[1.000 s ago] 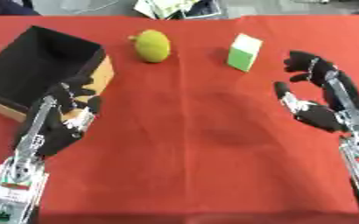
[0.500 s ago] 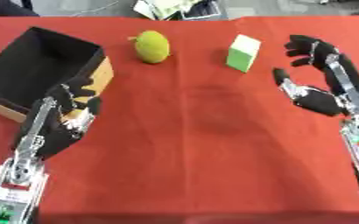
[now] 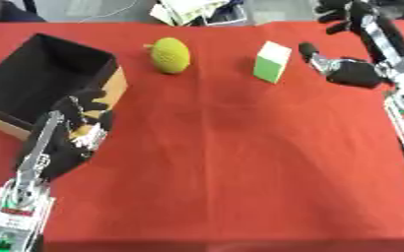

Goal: Pick up objects on the table and place them in the box.

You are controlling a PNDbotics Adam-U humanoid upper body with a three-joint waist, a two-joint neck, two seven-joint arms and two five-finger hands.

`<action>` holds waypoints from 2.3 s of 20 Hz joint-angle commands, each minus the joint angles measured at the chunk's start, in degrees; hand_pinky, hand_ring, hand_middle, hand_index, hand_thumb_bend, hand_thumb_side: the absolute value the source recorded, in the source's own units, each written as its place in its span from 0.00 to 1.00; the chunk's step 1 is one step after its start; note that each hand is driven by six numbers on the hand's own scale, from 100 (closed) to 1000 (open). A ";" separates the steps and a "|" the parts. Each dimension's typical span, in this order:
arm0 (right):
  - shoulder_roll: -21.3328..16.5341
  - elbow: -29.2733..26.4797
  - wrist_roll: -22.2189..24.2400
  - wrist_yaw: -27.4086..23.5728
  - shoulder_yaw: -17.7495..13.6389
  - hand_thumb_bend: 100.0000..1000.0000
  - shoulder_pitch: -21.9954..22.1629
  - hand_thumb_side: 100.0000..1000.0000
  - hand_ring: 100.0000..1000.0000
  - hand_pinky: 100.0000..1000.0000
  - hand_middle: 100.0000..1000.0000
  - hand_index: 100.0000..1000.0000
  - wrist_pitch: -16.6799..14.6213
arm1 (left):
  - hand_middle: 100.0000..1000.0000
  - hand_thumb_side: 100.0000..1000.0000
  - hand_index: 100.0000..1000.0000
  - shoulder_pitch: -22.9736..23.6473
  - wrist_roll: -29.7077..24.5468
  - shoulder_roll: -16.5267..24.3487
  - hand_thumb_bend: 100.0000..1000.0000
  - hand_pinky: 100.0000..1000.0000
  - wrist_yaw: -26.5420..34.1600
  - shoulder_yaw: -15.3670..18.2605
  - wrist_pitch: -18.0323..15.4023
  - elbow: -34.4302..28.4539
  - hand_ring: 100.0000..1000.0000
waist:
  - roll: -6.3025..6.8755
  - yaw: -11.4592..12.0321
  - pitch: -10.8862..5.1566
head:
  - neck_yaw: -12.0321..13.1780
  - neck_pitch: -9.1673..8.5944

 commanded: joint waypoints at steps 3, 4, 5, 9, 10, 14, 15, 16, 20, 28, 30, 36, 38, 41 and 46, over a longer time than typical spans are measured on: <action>-2.90 8.81 4.05 -1.14 2.77 0.29 -6.43 0.44 0.82 0.72 0.84 0.91 -0.63 | 0.75 0.47 0.79 -0.18 -0.60 0.58 0.30 0.58 0.28 -0.49 -0.17 -0.39 0.73 | -0.02 0.30 -1.17 | -0.48 0.28; -2.64 11.00 4.70 -0.79 3.04 0.29 -7.64 0.44 0.83 0.72 0.85 0.91 -0.87 | 0.75 0.47 0.79 -0.16 -0.65 0.58 0.30 0.58 0.30 -0.55 -0.19 -0.37 0.73 | -0.03 0.37 -1.21 | -0.53 0.28; -2.36 12.77 5.09 -0.39 3.15 0.30 -8.51 0.44 0.84 0.73 0.85 0.92 -1.33 | 0.75 0.47 0.79 -0.14 -0.69 0.57 0.30 0.58 0.31 -0.59 -0.20 -0.35 0.73 | -0.03 0.42 -1.24 | -0.57 0.28; -0.11 20.68 7.07 2.94 3.17 0.35 -12.23 0.45 0.92 0.79 0.92 0.94 -3.39 | 0.75 0.47 0.79 -0.08 -0.89 0.51 0.29 0.58 0.36 -0.78 -0.22 -0.27 0.73 | 0.00 0.85 -1.35 | -0.86 0.28; 0.54 22.50 7.68 3.80 2.99 0.36 -12.97 0.46 0.93 0.80 0.93 0.95 -3.93 | 0.75 0.47 0.79 -0.08 -0.93 0.48 0.29 0.58 0.37 -0.81 -0.22 -0.25 0.73 | 0.01 0.98 -1.34 | -0.92 0.28; 2.48 28.30 9.80 7.38 2.06 0.38 -15.01 0.46 0.95 0.82 0.95 0.96 -5.97 | 0.75 0.47 0.79 -0.05 -1.06 0.42 0.29 0.58 0.39 -0.93 -0.22 -0.18 0.74 | -0.01 1.35 -1.31 | -1.15 0.28; 2.86 29.41 10.03 8.20 1.76 0.38 -15.31 0.47 0.95 0.82 0.95 0.96 -6.26 | 0.75 0.47 0.79 -0.07 -1.07 0.40 0.29 0.58 0.40 -0.95 -0.22 -0.18 0.74 | -0.03 1.41 -1.29 | -1.18 0.28; 3.20 30.43 10.10 8.92 1.43 0.38 -15.54 0.47 0.96 0.82 0.95 0.96 -6.41 | 0.75 0.47 0.79 -0.10 -1.09 0.37 0.29 0.58 0.41 -0.97 -0.22 -0.17 0.74 | -0.05 1.47 -1.26 | -1.21 0.28; 4.29 33.38 9.63 11.31 0.41 0.38 -16.22 0.48 0.96 0.82 0.95 0.97 -6.47 | 0.75 0.47 0.79 -0.15 -1.19 0.32 0.29 0.58 0.41 -1.06 -0.22 -0.12 0.74 | -0.06 1.66 -1.24 | -1.35 0.28; 5.41 37.04 6.80 15.93 -1.13 0.39 -17.28 0.48 0.98 0.86 0.96 0.96 -5.72 | 0.75 0.47 0.79 -0.27 -1.26 0.31 0.29 0.58 0.42 -1.13 -0.21 -0.12 0.74 | -0.08 2.23 -1.18 | -1.55 0.28; 5.41 37.45 5.33 16.94 -1.51 0.39 -17.34 0.48 0.98 0.88 0.95 0.96 -5.57 | 0.75 0.47 0.79 -0.26 -1.26 0.32 0.29 0.58 0.42 -1.12 -0.19 -0.10 0.74 | -0.09 2.37 -1.15 | -1.53 0.28; 5.26 38.41 2.75 18.09 -2.36 0.34 -17.38 0.48 0.97 0.88 0.94 0.96 -5.11 | 0.75 0.47 0.79 -0.34 -1.28 0.31 0.29 0.58 0.42 -1.16 -0.20 -0.04 0.74 | -0.14 2.46 -1.04 | -1.60 0.28; 5.16 38.83 2.20 18.13 -2.73 0.37 -17.42 0.48 0.97 0.88 0.94 0.96 -4.76 | 0.75 0.47 0.79 -0.37 -1.28 0.30 0.29 0.58 0.41 -1.16 -0.19 -0.02 0.74 | -0.12 2.53 -1.00 | -1.67 0.28; 5.04 39.95 1.65 18.34 -3.23 0.37 -17.58 0.49 0.97 0.87 0.94 0.96 -4.19 | 0.75 0.47 0.79 -0.41 -1.34 0.30 0.29 0.58 0.42 -1.21 -0.20 -0.02 0.74 | -0.09 2.64 -0.96 | -1.83 0.28; 5.10 42.09 1.03 18.97 -3.93 0.36 -17.83 0.49 0.96 0.87 0.92 0.95 -3.71 | 0.75 0.48 0.79 -0.55 -1.44 0.26 0.29 0.58 0.48 -1.29 -0.22 -0.06 0.74 | -0.04 2.85 -0.85 | -2.12 0.28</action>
